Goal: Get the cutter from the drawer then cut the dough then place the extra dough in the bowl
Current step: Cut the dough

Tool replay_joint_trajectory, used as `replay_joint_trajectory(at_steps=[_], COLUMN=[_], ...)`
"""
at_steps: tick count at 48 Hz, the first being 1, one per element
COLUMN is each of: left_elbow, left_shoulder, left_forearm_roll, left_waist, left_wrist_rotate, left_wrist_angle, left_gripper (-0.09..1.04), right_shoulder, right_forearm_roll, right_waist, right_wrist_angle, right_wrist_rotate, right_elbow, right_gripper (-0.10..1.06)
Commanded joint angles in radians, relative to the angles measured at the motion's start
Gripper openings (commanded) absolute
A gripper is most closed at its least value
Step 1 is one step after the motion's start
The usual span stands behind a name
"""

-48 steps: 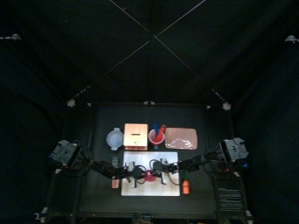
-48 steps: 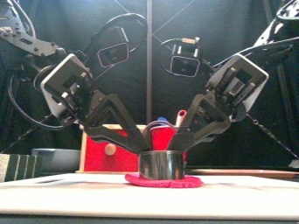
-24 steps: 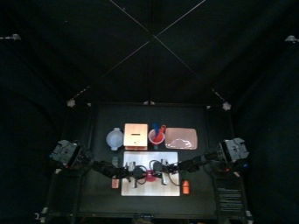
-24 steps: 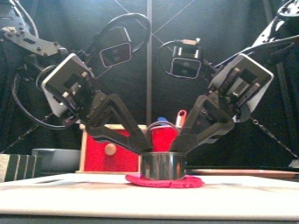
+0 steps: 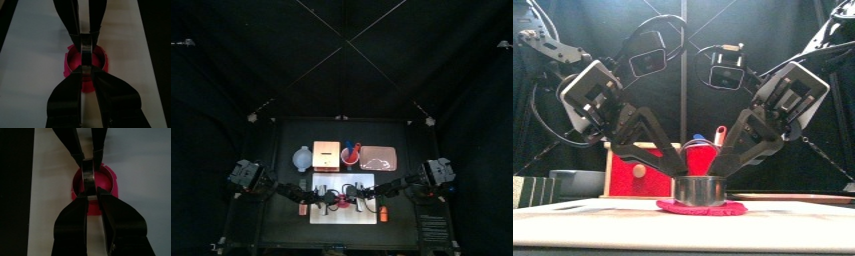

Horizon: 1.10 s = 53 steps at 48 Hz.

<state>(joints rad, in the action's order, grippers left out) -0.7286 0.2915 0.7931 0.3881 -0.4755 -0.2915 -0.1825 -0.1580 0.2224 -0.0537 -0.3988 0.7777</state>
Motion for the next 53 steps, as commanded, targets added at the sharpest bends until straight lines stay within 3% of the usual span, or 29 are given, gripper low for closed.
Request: replay_joint_trajectory(at_steps=[1, 42, 53], left_elbow=[-0.023, -0.028, -0.032], left_shoulder=[0.094, 0.126, 0.112], left_forearm_roll=[0.000, 0.002, 0.009], left_waist=[0.034, 0.034, 0.021], left_wrist_rotate=[0.000, 0.002, 0.003], left_wrist_angle=[0.126, 0.160, 0.132], left_gripper=[0.55, 0.55, 0.55], right_shoulder=[-0.114, -0.167, -0.146], right_forearm_roll=[0.005, -0.005, -0.014], right_waist=[0.055, 0.051, 0.026], right_wrist_angle=[0.071, 0.117, 0.118], right_wrist_rotate=[-0.005, -0.003, -0.005], right_elbow=[0.029, 0.018, 0.005], right_gripper=[0.46, 0.46, 0.46])
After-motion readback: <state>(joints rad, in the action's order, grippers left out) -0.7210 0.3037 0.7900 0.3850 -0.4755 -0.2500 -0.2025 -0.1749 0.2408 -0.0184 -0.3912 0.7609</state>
